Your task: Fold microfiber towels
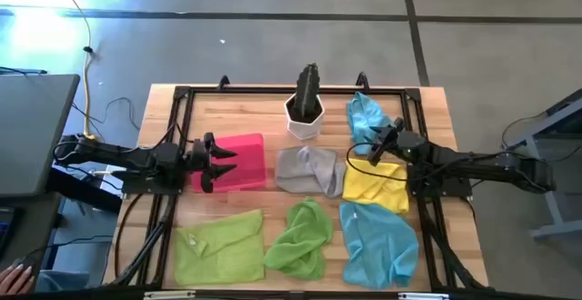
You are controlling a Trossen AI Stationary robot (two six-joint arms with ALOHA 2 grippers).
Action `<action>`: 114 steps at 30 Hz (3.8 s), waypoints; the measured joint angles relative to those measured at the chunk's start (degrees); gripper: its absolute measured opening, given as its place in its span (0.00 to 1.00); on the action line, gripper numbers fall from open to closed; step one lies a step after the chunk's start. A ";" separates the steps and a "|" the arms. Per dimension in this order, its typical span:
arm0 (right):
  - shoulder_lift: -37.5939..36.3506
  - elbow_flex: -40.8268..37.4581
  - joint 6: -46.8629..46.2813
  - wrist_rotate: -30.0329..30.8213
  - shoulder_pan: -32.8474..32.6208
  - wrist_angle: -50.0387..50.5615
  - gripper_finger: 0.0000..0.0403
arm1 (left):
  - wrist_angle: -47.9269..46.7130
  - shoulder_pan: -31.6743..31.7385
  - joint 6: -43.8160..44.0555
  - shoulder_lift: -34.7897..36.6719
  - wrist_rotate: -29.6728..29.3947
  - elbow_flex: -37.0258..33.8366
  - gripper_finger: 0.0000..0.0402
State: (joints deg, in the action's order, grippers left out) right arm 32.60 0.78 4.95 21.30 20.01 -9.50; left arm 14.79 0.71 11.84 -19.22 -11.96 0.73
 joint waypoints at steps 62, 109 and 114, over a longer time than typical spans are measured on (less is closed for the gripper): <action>0.00 -0.02 0.01 0.00 0.00 0.00 0.44 | 0.00 0.02 0.00 0.00 0.01 -0.01 0.44; 0.01 0.00 0.01 0.00 -0.02 0.00 0.44 | 17.88 0.00 -7.30 -35.31 -15.67 21.10 0.44; 0.02 0.00 0.02 0.00 0.00 0.00 0.44 | 17.75 -0.02 -4.54 -46.13 -15.27 26.46 0.44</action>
State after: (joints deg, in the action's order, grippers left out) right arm 32.62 0.78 4.97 21.30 20.01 -9.50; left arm 32.54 0.69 7.30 -65.35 -27.24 27.19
